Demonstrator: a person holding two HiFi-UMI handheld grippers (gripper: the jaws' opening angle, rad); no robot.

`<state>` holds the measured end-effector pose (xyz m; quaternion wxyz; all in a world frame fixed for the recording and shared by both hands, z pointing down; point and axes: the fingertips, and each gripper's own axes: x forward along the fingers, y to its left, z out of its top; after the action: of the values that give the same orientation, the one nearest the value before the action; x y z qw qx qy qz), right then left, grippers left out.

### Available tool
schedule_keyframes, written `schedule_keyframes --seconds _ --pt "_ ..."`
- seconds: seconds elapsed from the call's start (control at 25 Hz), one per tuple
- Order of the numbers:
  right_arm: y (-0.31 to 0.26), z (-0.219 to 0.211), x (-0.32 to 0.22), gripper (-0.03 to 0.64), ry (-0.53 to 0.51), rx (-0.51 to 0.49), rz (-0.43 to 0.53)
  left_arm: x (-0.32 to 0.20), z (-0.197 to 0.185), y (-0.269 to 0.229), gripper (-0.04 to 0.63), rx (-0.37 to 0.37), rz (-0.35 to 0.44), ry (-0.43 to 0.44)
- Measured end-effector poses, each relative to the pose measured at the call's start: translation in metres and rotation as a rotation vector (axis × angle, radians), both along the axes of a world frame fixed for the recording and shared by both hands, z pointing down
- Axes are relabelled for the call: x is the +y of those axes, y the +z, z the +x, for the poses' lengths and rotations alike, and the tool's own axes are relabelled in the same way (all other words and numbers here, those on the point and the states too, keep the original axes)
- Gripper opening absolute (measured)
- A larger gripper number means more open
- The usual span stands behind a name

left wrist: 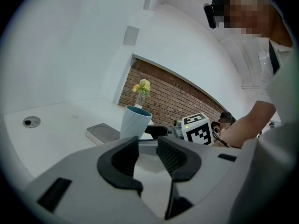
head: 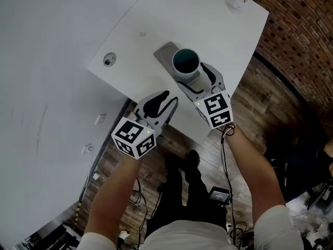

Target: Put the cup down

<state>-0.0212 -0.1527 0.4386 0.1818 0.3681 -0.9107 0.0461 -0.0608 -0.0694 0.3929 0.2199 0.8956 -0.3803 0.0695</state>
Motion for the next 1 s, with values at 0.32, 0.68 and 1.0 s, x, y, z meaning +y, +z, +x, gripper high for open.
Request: schedule_keyframes --seconds 0.32,0.68,1.0 --pt "0.013 0.021 0.005 0.393 0.034 0.047 -0.022 -0.01 -0.003 0.008 0.12 0.031 -0.006 -0.008" --pt "0.02 0.039 -0.002 0.391 0.083 0.105 -0.006 -0.024 0.011 0.02 0.12 0.083 0.025 0.06" --pt "0.065 0.1 -0.129 0.357 0.22 0.102 0.016 -0.165 0.057 0.081 0.118 0.111 0.09 0.183"
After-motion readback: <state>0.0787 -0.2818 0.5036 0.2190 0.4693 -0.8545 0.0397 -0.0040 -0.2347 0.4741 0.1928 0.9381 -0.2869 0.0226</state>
